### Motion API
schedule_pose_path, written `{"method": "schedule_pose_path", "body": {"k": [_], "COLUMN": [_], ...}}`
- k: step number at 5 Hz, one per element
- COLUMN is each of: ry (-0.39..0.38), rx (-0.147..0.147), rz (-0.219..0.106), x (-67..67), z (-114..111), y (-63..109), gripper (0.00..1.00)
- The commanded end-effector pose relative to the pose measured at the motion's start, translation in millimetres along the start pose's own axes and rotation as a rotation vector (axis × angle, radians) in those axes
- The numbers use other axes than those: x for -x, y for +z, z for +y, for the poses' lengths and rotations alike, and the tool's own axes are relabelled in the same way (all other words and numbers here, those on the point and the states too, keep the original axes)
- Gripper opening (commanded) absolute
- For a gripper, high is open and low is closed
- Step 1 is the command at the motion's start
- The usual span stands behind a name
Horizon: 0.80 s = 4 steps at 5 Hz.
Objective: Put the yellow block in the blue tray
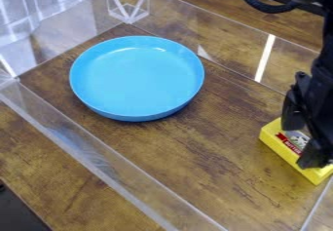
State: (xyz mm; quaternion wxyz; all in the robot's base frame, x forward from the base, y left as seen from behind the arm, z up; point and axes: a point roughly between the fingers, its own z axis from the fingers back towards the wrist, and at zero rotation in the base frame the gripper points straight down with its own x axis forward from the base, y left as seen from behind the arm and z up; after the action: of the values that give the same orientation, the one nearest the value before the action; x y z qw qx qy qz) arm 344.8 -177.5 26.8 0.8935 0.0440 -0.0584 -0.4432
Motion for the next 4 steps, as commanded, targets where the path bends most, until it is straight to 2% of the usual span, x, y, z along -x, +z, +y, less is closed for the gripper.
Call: {"method": "schedule_pose_path", "body": {"k": [1,3,4], "ry": [-0.073,-0.115,-0.103], "rx": [0.033,0.034,0.034], "rz": [0.089,0.111,0.125], "x": [11.2,17.5,19.6], "z": [-14,-14,-13], "y": [-41.4,-53.6,-59.2], "gripper": [1.00,1.00,1.00]}}
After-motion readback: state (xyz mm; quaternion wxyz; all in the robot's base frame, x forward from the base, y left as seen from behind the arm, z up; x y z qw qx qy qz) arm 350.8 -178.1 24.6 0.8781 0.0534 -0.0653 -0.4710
